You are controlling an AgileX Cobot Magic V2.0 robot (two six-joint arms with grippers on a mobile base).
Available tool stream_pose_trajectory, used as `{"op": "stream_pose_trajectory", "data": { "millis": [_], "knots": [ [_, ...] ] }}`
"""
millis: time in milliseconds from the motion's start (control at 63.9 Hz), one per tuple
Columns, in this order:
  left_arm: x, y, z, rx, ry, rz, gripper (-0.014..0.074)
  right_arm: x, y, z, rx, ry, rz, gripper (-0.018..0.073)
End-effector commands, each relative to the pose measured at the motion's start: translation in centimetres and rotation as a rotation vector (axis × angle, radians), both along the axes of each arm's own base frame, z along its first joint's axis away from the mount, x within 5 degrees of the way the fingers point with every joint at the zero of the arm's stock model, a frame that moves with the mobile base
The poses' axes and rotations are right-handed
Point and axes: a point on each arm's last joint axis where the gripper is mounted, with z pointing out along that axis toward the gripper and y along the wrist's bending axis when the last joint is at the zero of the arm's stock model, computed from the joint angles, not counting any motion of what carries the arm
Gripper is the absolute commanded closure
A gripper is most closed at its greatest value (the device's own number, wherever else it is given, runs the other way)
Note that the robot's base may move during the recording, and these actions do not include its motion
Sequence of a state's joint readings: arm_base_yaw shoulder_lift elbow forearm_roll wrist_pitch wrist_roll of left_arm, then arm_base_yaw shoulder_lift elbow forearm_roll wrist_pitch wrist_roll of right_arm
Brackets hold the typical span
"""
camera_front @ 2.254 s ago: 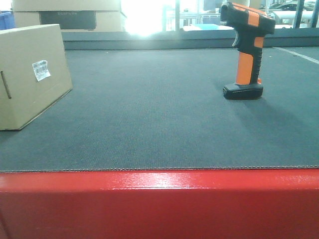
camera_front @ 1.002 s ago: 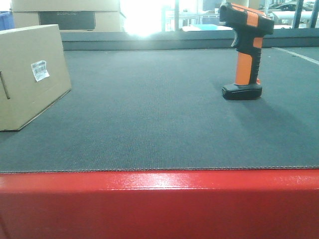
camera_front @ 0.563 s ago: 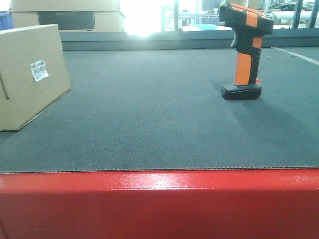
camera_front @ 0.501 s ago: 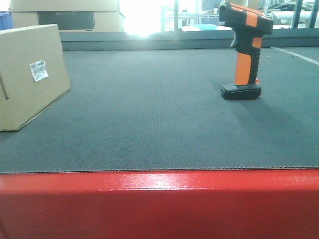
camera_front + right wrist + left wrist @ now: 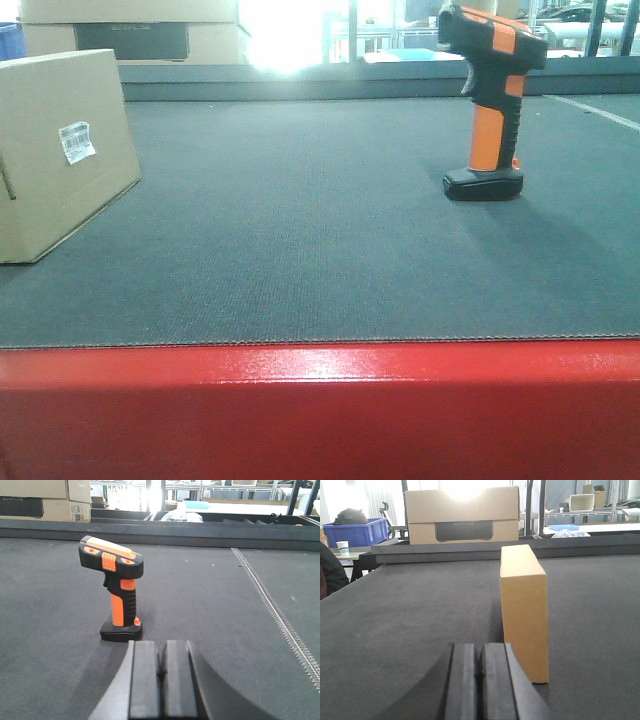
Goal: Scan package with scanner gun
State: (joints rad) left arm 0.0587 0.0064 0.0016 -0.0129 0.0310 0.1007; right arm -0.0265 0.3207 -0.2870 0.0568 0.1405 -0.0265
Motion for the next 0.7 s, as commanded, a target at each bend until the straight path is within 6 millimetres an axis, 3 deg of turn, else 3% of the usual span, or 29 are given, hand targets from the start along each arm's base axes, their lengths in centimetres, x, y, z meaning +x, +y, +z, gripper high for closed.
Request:
{"op": "stream_pose_trajectory", "data": {
  "millis": [0,391,689],
  "knots": [
    [-0.1,0.0,0.3,-0.013,-0.031,0.003,0.0707,-0.1,0.0,0.3,-0.011,-0.028,-0.005,0.0713],
    [-0.1,0.0,0.3,-0.013,-0.031,0.003,0.0707,-0.1,0.0,-0.4,0.009,-0.017,-0.004,0.0713],
    [-0.1,0.0,0.3,-0.013,-0.031,0.003,0.0707,-2.0,-0.3,-4.9,0.084,-0.054,-0.064,0.0713]
  ]
}}
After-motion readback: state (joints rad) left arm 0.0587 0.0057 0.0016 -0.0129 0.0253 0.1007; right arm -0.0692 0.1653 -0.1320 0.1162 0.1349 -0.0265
